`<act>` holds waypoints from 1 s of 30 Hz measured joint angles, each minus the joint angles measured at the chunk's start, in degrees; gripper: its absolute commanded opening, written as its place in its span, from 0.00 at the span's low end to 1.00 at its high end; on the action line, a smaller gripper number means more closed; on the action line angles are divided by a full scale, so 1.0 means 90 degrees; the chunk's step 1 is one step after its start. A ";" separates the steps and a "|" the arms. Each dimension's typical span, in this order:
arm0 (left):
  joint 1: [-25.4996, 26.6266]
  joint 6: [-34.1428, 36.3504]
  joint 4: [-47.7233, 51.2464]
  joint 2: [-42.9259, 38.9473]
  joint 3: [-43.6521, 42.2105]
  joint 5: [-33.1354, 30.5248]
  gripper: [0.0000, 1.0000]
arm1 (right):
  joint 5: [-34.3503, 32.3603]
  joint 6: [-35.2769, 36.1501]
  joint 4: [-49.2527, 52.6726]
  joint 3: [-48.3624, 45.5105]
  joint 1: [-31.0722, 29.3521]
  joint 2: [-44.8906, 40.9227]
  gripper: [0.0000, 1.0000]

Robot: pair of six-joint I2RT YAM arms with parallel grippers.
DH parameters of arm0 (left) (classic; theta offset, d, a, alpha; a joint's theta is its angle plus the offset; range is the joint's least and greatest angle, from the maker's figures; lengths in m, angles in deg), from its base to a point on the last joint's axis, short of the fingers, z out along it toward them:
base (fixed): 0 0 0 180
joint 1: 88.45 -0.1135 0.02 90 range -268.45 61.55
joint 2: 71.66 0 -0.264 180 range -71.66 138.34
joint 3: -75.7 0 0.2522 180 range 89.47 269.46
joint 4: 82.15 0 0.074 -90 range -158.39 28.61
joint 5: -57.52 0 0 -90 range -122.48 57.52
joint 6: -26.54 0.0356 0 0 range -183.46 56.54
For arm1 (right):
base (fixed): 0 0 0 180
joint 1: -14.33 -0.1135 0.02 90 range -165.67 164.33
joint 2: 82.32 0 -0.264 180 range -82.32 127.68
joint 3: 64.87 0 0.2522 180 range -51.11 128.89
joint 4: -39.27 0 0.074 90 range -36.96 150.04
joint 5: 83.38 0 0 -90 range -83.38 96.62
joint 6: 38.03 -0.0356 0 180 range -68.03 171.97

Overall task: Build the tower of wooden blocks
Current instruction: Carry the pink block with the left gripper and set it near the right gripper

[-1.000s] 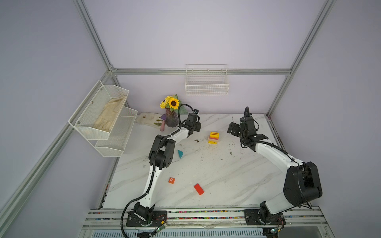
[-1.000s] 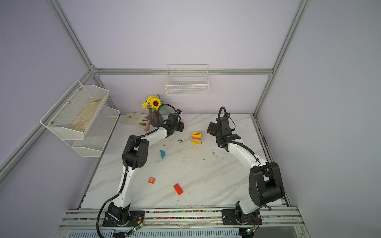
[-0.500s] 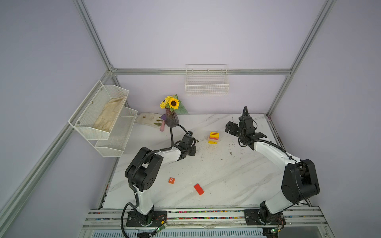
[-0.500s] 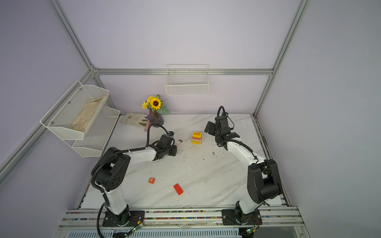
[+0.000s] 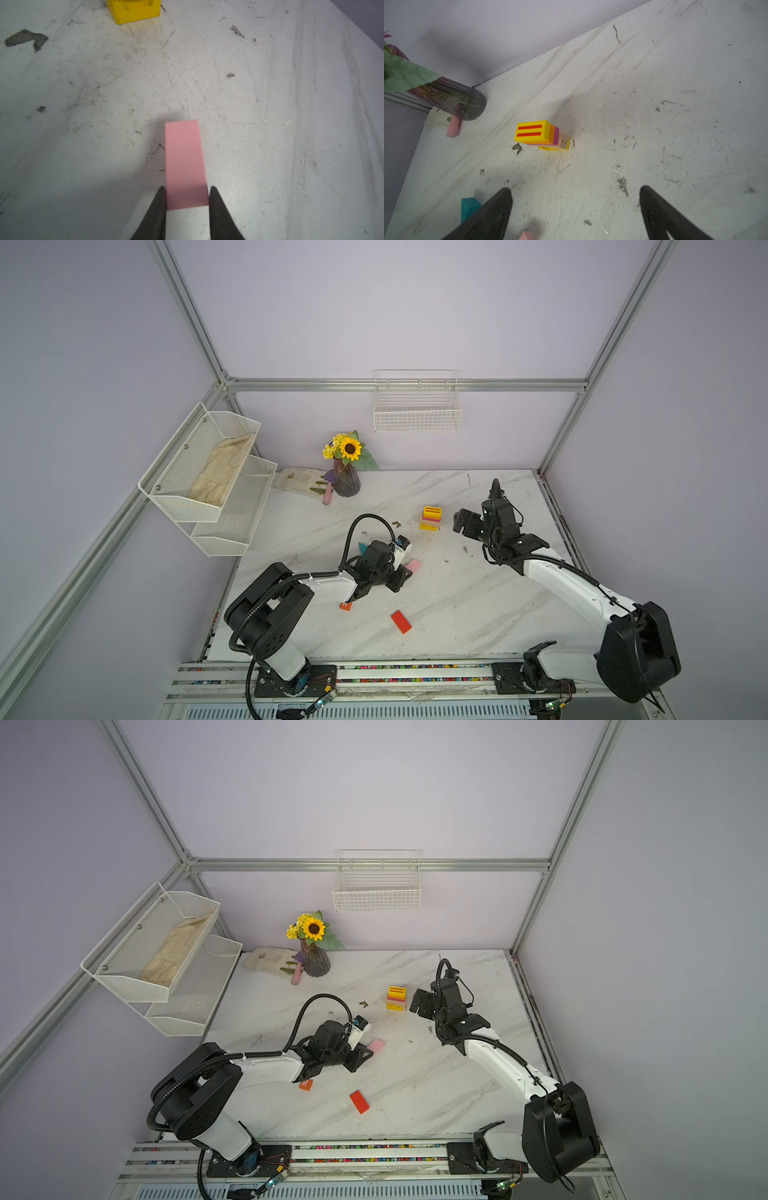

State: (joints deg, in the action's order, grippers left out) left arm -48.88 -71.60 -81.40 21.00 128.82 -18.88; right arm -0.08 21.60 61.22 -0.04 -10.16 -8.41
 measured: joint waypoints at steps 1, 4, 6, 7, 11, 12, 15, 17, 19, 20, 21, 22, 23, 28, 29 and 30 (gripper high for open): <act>0.0000 0.0083 -0.0053 0.0000 0.0000 0.0117 0.16 | 0.0002 -0.0027 0.0002 -0.0100 -0.0032 -0.0066 0.95; 0.0000 0.0362 -0.0221 0.0000 0.0000 0.0423 0.21 | 0.0056 -0.0151 -0.0087 -0.0508 -0.0194 -0.0170 0.93; 0.0000 0.0498 -0.0262 0.0005 0.0000 0.0573 0.25 | 0.0121 -0.0245 -0.0236 -0.0882 -0.0398 -0.0236 0.89; 0.0000 0.0549 -0.0272 0.0012 0.0000 0.0622 0.26 | 0.0175 -0.0274 -0.0291 -0.1025 -0.0508 -0.0243 0.87; 0.0000 0.0772 -0.0311 0.0112 0.0000 0.0712 0.32 | 0.0386 -0.0379 -0.0515 -0.1246 -0.0840 -0.0012 0.78; 0.0002 0.0833 -0.0328 0.0168 0.0002 0.0729 0.32 | 0.0430 -0.0403 -0.0612 -0.1248 -0.0860 0.0104 0.76; 0.0019 0.0957 -0.0323 0.0415 0.0007 0.0724 0.36 | 0.0549 -0.0452 -0.0894 -0.1260 -0.0865 0.0427 0.74; 0.0024 0.1042 -0.0282 0.0593 0.0007 0.0685 0.49 | 0.0614 -0.0461 -0.1037 -0.1273 -0.0872 0.0612 0.74; 0.0024 0.1083 -0.0352 0.0697 0.0024 0.0639 0.59 | 0.0668 -0.0464 -0.1166 -0.1273 -0.0891 0.0784 0.74; 0.0024 0.1107 -0.0376 0.0697 0.0032 0.0561 0.66 | 0.0697 -0.0464 -0.1224 -0.1273 -0.0899 0.0879 0.74; 0.0024 0.1141 -0.0396 0.0697 0.0032 0.0495 0.71 | 0.0719 -0.0461 -0.1268 -0.1273 -0.0916 0.0962 0.74; 0.0032 0.1137 -0.0427 0.0697 0.0032 0.0420 0.74 | 0.0733 -0.0461 -0.1299 -0.1273 -0.0933 0.1032 0.74; 0.0034 0.1151 -0.0454 0.0697 0.0032 0.0301 0.76 | 0.0748 -0.0459 -0.1331 -0.1270 -0.0959 0.1103 0.74; 0.0034 0.1137 -0.0527 0.0673 0.0012 -0.0321 0.78 | 0.0821 -0.0425 -0.1370 -0.1151 -0.1103 0.1360 0.72; 0.0034 0.1137 -0.0563 0.0670 0.0012 -0.0491 0.77 | 0.0826 -0.0420 -0.1367 -0.1110 -0.1139 0.1379 0.72; 0.0034 0.1134 -0.0597 0.0670 0.0012 -0.0629 0.77 | 0.0828 -0.0415 -0.1365 -0.1081 -0.1168 0.1382 0.73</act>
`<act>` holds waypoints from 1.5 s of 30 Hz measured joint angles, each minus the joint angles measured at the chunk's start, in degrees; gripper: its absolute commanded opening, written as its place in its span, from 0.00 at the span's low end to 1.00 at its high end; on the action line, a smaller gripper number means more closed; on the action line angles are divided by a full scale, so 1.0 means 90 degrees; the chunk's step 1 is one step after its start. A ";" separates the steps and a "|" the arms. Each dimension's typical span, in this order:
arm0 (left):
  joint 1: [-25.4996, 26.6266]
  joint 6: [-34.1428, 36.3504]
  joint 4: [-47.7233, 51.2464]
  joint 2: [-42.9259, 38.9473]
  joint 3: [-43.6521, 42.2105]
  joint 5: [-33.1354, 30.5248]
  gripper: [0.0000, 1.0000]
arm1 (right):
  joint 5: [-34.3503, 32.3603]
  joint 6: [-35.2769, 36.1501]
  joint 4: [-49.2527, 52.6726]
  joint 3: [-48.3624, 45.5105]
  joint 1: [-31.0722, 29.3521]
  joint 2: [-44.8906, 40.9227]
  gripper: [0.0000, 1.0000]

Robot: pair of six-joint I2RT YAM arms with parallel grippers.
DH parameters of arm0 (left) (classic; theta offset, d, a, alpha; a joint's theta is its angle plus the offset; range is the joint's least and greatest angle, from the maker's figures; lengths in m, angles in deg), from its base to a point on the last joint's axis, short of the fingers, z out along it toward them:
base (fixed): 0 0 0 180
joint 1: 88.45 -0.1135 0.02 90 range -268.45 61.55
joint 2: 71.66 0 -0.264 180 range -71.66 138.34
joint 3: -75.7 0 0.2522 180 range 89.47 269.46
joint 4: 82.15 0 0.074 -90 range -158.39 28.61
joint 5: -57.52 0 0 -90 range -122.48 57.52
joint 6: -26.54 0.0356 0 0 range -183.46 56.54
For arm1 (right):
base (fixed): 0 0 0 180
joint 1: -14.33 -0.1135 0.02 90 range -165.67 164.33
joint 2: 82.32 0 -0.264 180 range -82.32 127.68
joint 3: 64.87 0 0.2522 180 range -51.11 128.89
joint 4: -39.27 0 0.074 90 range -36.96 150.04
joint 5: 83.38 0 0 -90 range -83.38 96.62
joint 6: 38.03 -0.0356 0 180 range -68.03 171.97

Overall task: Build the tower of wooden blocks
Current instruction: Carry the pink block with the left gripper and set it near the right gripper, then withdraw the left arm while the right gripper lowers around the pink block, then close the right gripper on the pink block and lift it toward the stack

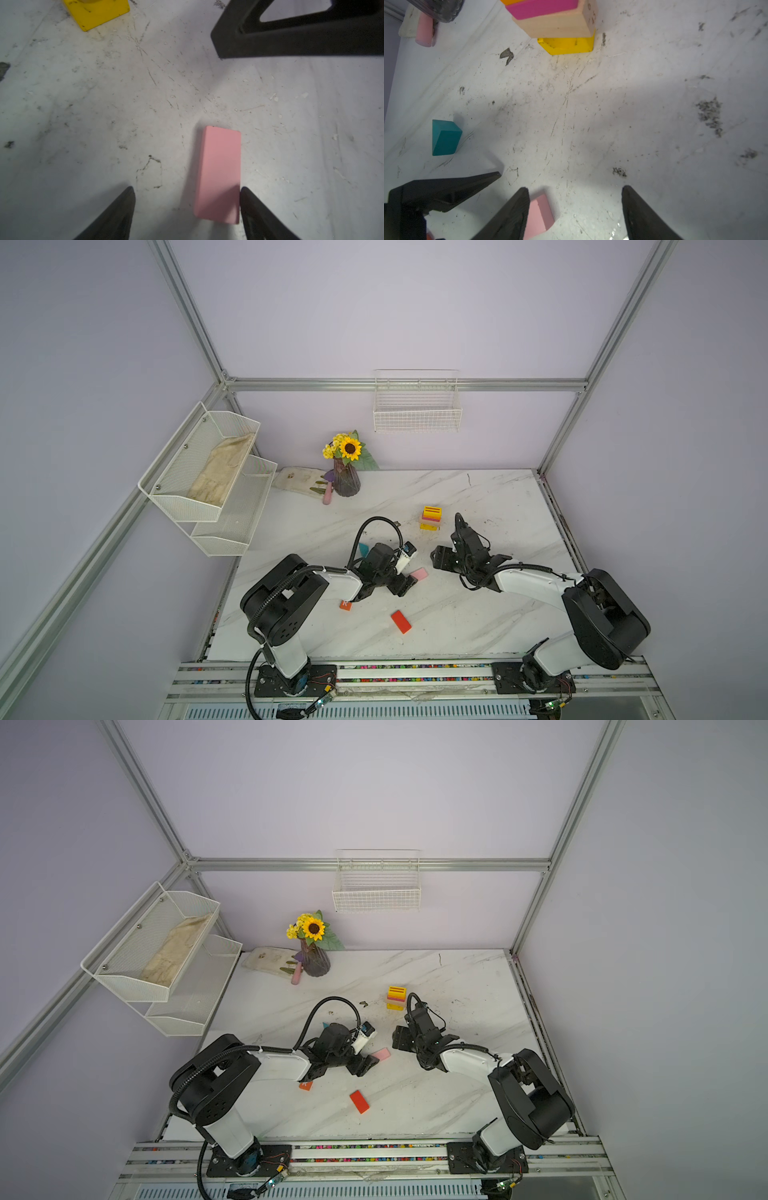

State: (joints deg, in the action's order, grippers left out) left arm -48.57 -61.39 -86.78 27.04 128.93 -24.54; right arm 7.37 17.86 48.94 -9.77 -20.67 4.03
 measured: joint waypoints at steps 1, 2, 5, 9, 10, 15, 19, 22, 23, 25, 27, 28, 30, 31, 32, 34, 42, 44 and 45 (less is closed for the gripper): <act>0.0000 0.0000 -0.0010 -0.0002 0.0000 -0.0163 0.76 | 0.0000 0.0010 -0.0002 0.0034 -0.0034 0.0000 0.73; 0.0000 -0.0005 0.0002 -0.0002 0.0002 -0.0318 0.75 | -0.0005 0.0012 -0.0005 0.0063 -0.0068 0.0000 0.73; 0.0000 -0.0012 0.0061 -0.0041 0.0000 -0.0602 0.76 | -0.0058 0.0044 0.0010 0.0126 -0.0177 0.0000 0.73; 0.0000 -0.0100 0.0085 -0.0532 -0.0087 -0.0695 0.77 | -0.0180 0.0158 0.0053 0.0146 -0.0381 0.0000 0.79; 0.0000 -0.0124 0.0070 -0.0821 -0.0192 -0.0699 0.77 | -0.0223 0.0180 0.0080 0.0148 -0.0452 0.0000 0.81; 0.0000 -0.0631 -0.0039 -0.2594 -0.0891 -0.1188 0.81 | -0.0614 0.0192 0.0481 0.0554 -0.0954 0.0223 0.90; -0.0192 -0.1496 0.0573 -0.4313 -0.1141 -0.2465 0.94 | -0.1117 0.0097 0.0933 0.1321 -0.1494 0.0855 0.95; -0.0527 -0.2120 0.1280 -0.5430 -0.1161 -0.3444 0.97 | -0.1486 -0.0019 0.1292 0.1834 -0.1785 0.1411 0.95; -0.0646 -0.2280 0.1486 -0.5770 -0.1207 -0.3757 0.97 | -0.1586 -0.0049 0.1411 0.1982 -0.1865 0.1608 0.95; -0.0850 -0.2543 0.1841 -0.6314 -0.1372 -0.4333 0.98 | -0.1736 -0.0100 0.1596 0.2166 -0.1950 0.1904 0.94; -0.1032 -0.2805 0.2164 -0.6717 -0.1603 -0.4872 0.99 | -0.1880 -0.0153 0.1797 0.2329 -0.2033 0.2161 0.91; -0.1122 -0.2919 0.2334 -0.6851 -0.1710 -0.5081 0.99 | -0.1965 -0.0168 0.1906 0.2404 -0.2074 0.2276 0.89; -0.1304 -0.3123 0.2594 -0.6985 -0.1875 -0.5336 0.99 | -0.2132 -0.0189 0.2069 0.2545 -0.2123 0.2416 0.87; -0.1387 -0.3213 0.2718 -0.7028 -0.1948 -0.5450 0.99 | -0.2166 -0.0202 0.2132 0.2599 -0.2149 0.2443 0.85; -0.1457 -0.3291 0.2827 -0.7055 -0.1991 -0.5540 0.99 | -0.2210 -0.0221 0.2186 0.2630 -0.2176 0.2448 0.82; -0.1520 -0.3393 0.2958 -0.7048 -0.2025 -0.5627 0.99 | -0.2280 -0.0284 0.2271 0.2659 -0.2217 0.2448 0.78; -0.1569 -0.3504 0.3002 -0.6785 -0.2030 -0.5649 0.99 | -0.2397 -0.0406 0.2477 0.2674 -0.2256 0.2448 0.66; -0.1574 -0.3502 0.3004 -0.6664 -0.2030 -0.5642 0.98 | -0.2412 -0.0442 0.2497 0.2674 -0.2273 0.2448 0.63; -0.1576 -0.3502 0.3004 -0.6630 -0.2030 -0.5634 0.98 | -0.2419 -0.0457 0.2506 0.2684 -0.2278 0.2448 0.63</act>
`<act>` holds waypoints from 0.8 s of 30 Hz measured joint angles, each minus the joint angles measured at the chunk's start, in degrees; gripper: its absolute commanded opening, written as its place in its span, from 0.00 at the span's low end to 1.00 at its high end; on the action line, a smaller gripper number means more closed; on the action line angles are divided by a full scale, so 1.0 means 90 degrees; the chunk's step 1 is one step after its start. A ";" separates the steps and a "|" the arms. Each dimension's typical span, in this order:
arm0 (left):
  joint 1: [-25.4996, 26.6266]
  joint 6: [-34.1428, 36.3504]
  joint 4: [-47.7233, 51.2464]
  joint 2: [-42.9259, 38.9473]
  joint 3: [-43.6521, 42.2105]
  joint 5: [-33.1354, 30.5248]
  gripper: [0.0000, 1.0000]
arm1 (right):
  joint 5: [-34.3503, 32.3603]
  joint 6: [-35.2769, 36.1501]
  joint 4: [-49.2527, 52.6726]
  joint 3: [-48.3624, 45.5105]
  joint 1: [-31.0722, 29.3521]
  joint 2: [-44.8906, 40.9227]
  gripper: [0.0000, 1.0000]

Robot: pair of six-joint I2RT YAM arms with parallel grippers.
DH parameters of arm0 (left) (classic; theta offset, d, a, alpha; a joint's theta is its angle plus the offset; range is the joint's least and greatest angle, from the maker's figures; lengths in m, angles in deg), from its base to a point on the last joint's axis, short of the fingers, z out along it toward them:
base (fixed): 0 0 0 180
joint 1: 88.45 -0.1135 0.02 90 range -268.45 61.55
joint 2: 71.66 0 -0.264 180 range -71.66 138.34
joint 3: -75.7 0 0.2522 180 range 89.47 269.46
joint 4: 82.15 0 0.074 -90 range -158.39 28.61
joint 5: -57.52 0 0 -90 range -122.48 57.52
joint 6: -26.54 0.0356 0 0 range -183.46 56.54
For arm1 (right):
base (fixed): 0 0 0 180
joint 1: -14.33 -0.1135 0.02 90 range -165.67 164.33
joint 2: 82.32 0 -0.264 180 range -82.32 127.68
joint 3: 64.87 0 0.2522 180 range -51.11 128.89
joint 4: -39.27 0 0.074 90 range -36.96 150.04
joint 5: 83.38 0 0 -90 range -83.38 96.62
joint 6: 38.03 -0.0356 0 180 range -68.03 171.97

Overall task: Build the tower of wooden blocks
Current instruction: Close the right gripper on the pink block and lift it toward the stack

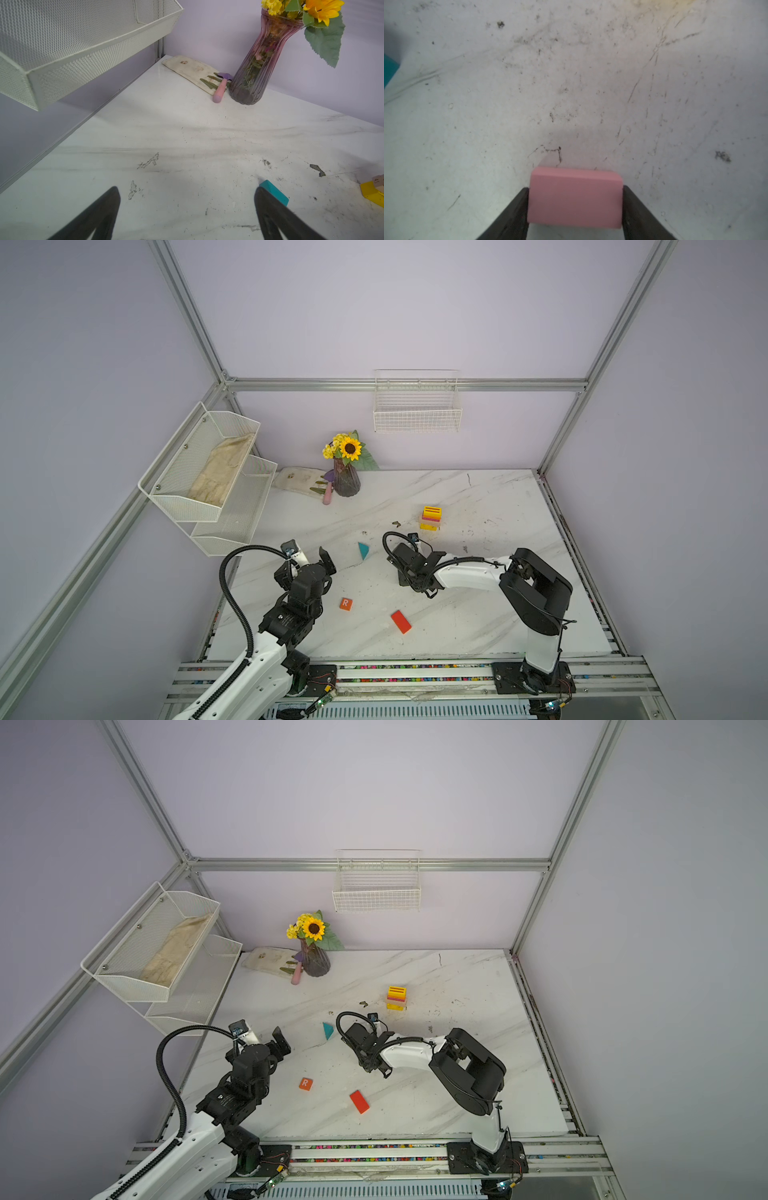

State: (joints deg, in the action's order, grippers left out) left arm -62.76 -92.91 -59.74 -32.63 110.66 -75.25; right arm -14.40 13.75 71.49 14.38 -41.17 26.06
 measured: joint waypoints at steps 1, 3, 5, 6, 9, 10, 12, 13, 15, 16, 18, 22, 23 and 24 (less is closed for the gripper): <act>-0.0010 0.0002 -0.0002 0.0027 0.0000 0.0019 0.98 | -0.0007 -0.0015 0.0012 0.0007 -0.0007 0.0007 0.62; -0.0017 0.0005 -0.0027 0.0058 0.0000 0.0075 1.00 | -0.0015 -0.0019 0.0029 0.0032 -0.0012 0.0024 0.58; -0.0022 0.0061 -0.0151 0.0095 0.0000 0.0260 1.00 | -0.0012 -0.0032 0.0022 0.0032 -0.0012 0.0029 0.55; -0.0022 0.0097 -0.0245 0.0126 -0.0005 0.0384 1.00 | -0.0012 -0.0032 0.0022 0.0034 -0.0012 0.0029 0.55; -0.0022 0.0406 -0.0648 0.0386 -0.0007 0.0996 1.00 | -0.0012 0.0002 0.0039 0.0046 -0.0010 -0.0010 0.55; -0.0022 0.0522 -0.0777 0.0525 -0.0007 0.1246 1.00 | -0.0012 0.0032 0.0070 0.0058 0.0012 -0.0066 0.52; -0.0019 0.0682 -0.0913 0.0777 -0.0007 0.1630 1.00 | -0.0017 0.0119 0.0151 0.0129 0.0070 -0.0270 0.50; -0.0019 0.0731 -0.0935 0.0894 -0.0007 0.1790 1.00 | -0.0022 0.0168 0.0245 0.0233 0.0119 -0.0398 0.48; -0.0019 0.0816 -0.0954 0.1044 -0.0007 0.1994 1.00 | -0.0046 0.0236 0.0500 0.0629 0.0291 -0.0595 0.47; -0.0022 0.0857 -0.0971 0.1088 -0.0007 0.2062 1.00 | -0.0080 0.0279 0.0610 0.0923 0.0415 -0.0653 0.47; -0.0019 0.0901 -0.1030 0.1137 -0.0007 0.2137 1.00 | -0.0131 0.0342 0.0770 0.1474 0.0661 -0.0699 0.47; -0.0022 0.0993 -0.1188 0.1141 -0.0007 0.2208 1.00 | -0.0194 0.0457 0.1066 0.2244 0.1137 -0.0707 0.46; -0.0019 0.1008 -0.1219 0.1141 -0.0007 0.2215 1.00 | -0.0199 0.0474 0.1163 0.2358 0.1243 -0.0704 0.46; -0.0019 0.1013 -0.1241 0.1141 -0.0007 0.2227 1.00 | -0.0204 0.0493 0.1256 0.2458 0.1336 -0.0690 0.46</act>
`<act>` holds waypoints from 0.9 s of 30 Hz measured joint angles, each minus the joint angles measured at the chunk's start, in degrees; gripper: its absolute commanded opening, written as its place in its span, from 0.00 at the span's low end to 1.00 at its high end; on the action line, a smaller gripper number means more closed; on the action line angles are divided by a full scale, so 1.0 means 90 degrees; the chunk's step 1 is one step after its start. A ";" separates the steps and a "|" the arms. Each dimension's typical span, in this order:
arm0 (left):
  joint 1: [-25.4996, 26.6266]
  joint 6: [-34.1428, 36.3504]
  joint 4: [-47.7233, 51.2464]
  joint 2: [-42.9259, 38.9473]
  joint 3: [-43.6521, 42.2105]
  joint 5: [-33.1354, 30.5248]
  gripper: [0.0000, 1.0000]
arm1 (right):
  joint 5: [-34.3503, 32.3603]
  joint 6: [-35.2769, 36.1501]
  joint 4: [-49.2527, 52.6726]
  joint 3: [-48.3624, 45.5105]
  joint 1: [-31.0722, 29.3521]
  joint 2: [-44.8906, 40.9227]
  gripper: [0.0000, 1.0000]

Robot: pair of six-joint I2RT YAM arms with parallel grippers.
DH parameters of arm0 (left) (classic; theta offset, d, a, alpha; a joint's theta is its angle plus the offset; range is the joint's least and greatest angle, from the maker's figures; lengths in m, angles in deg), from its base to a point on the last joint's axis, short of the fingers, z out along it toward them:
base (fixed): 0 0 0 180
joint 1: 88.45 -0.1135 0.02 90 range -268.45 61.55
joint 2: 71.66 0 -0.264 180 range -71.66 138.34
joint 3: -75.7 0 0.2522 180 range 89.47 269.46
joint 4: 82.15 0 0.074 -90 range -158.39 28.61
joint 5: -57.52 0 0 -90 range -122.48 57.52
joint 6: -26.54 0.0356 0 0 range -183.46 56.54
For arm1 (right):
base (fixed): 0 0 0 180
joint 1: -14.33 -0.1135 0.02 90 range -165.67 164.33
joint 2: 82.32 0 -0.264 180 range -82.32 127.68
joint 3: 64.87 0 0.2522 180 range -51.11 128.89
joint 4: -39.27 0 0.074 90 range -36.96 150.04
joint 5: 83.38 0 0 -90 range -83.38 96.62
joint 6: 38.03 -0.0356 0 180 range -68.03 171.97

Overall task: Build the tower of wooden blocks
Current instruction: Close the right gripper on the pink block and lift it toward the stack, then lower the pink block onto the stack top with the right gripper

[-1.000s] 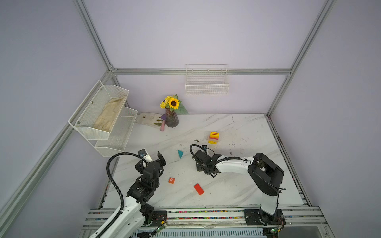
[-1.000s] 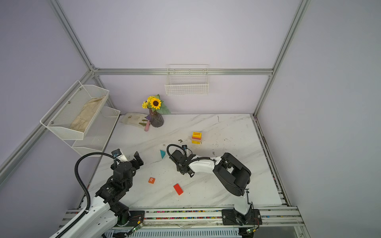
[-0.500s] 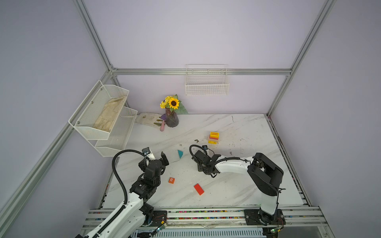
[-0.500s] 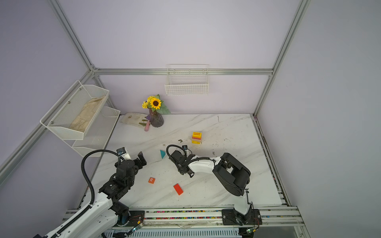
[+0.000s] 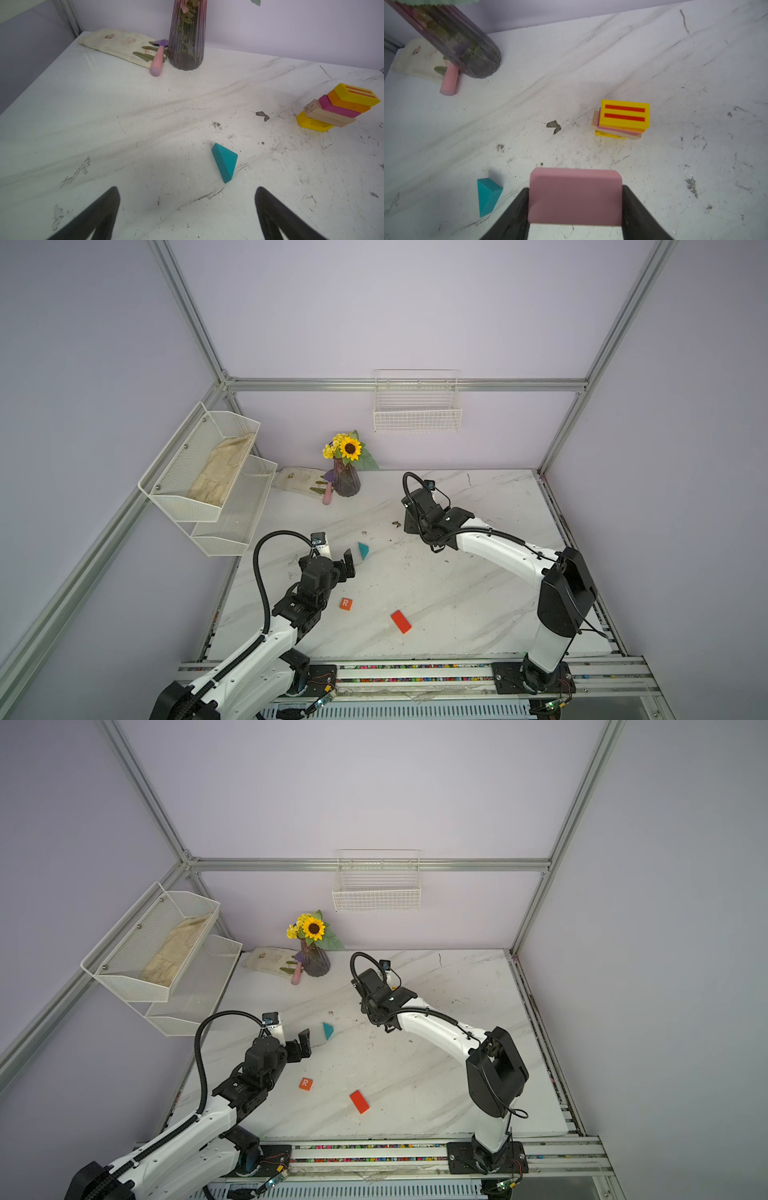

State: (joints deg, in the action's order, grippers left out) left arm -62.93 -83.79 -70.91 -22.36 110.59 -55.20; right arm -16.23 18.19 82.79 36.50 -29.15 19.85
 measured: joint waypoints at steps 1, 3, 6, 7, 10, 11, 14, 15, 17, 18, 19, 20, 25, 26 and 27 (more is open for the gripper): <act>-0.0002 0.0002 -0.0012 0.0000 0.0000 0.0002 1.00 | -0.0005 0.0010 0.0078 0.0102 0.0104 0.0032 0.46; -0.0002 0.0005 -0.0022 0.0000 0.0000 0.0007 1.00 | -0.0010 0.0041 0.0245 0.0308 0.0267 0.0143 0.46; -0.0002 0.0007 -0.0046 -0.0002 0.0000 0.0007 1.00 | -0.0005 0.0097 0.0491 0.0636 0.0466 0.0376 0.48; -0.0002 0.0010 -0.0053 -0.0002 0.0000 0.0010 1.00 | 0.0000 0.0104 0.0551 0.0741 0.0522 0.0459 0.49; 0.0000 0.0019 -0.0080 -0.0005 0.0000 0.0010 1.00 | 0.0029 0.0129 0.0680 0.0940 0.0641 0.0651 0.51; -0.0002 0.0024 -0.0090 -0.0007 0.0000 0.0012 1.00 | 0.0053 0.0136 0.0702 0.0979 0.0678 0.0692 0.51; -0.0002 0.0044 -0.0097 -0.0022 0.0000 0.0024 1.00 | 0.0136 0.0170 0.0804 0.1112 0.0775 0.0818 0.51; -0.0002 0.0046 -0.0097 -0.0027 0.0000 0.0027 1.00 | 0.0151 0.0182 0.0823 0.1161 0.0804 0.0867 0.51; 0.0000 0.0049 -0.0102 -0.0041 0.0000 0.0027 1.00 | 0.0199 0.0219 0.0831 0.1258 0.0848 0.0984 0.51; -0.0002 0.0049 -0.0104 -0.0046 0.0000 0.0029 1.00 | 0.0236 0.0240 0.0833 0.1287 0.0874 0.1032 0.51; -0.0002 0.0049 -0.0112 -0.0051 0.0000 0.0029 1.00 | 0.0262 0.0257 0.0848 0.1319 0.0906 0.1083 0.51; -0.0002 0.0049 -0.0121 -0.0051 0.0000 0.0029 1.00 | 0.0294 0.0272 0.0857 0.1343 0.0945 0.1132 0.51; 0.0000 0.0049 -0.0136 -0.0051 0.0000 0.0029 1.00 | 0.0418 0.0362 0.0974 0.1467 0.1124 0.1282 0.51; -0.0002 0.0049 -0.0136 -0.0051 0.0000 0.0029 1.00 | 0.0437 0.0381 0.0984 0.1508 0.1146 0.1311 0.51; -0.0002 0.0049 -0.0136 -0.0051 0.0000 0.0029 1.00 | 0.0466 0.0391 0.0991 0.1547 0.1166 0.1341 0.52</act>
State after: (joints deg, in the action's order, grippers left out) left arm -62.96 -83.36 -72.14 -22.82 110.59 -54.94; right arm -12.04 21.71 91.71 50.42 -18.66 31.92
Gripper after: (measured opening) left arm 0.999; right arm 0.632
